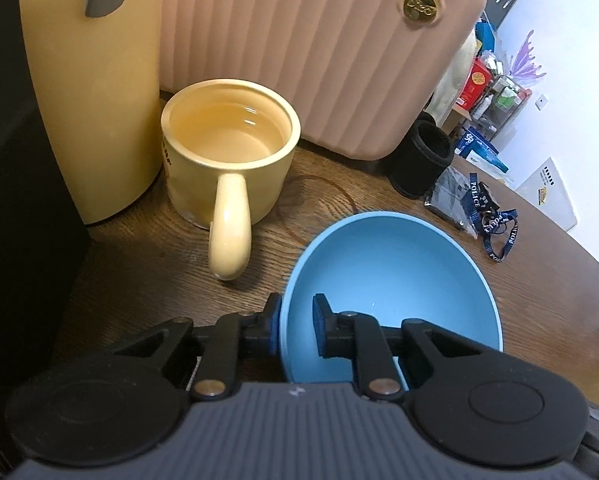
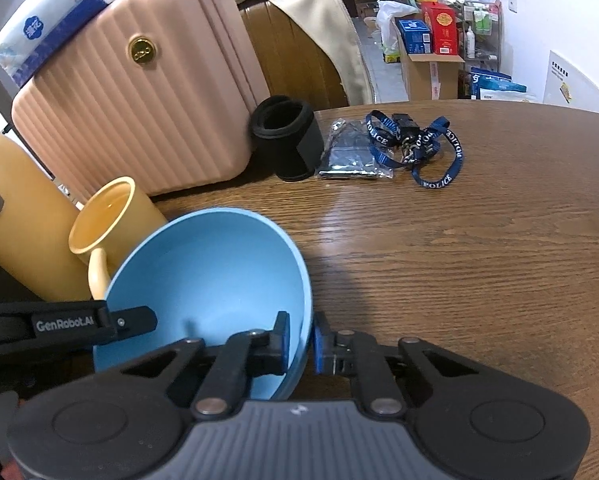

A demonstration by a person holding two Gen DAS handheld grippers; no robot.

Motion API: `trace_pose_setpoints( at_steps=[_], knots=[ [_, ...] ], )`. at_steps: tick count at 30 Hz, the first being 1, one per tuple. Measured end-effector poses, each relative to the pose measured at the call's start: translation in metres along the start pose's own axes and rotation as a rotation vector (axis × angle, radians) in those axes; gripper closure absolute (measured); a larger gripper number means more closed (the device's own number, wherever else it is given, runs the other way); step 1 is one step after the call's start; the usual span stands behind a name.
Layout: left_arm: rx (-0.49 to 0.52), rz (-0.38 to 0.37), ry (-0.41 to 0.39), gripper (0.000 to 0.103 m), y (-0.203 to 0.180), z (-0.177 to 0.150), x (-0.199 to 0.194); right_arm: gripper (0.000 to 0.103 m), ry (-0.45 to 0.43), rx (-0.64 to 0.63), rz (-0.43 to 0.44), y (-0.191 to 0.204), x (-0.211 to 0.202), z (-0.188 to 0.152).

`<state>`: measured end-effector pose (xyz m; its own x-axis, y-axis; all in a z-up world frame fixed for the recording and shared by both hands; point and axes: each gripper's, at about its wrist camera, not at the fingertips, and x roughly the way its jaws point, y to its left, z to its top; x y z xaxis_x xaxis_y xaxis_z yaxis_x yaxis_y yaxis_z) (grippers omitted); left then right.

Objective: Organize plates and bowls
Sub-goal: 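Close the left gripper on the blue bowl rim while the right gripper grips it too, then lift the gripped blue bowl off the table with both tools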

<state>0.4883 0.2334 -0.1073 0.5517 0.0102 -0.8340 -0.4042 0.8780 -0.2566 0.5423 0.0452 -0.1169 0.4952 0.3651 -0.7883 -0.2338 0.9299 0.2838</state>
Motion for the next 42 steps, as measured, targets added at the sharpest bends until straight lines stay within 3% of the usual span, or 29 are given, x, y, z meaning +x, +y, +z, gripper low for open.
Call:
trace_pose_setpoints(
  at_steps=[21,42],
  knots=[
    [0.093,-0.054,-0.023,0.086,-0.027,-0.011,-0.041,0.093,-0.076,0.065,-0.055,-0.006,-0.057,-0.009],
    [0.259,-0.084,-0.026,0.086,-0.071,-0.051,-0.100,0.093,-0.140,0.165,-0.116,-0.031,-0.142,-0.059]
  ],
)
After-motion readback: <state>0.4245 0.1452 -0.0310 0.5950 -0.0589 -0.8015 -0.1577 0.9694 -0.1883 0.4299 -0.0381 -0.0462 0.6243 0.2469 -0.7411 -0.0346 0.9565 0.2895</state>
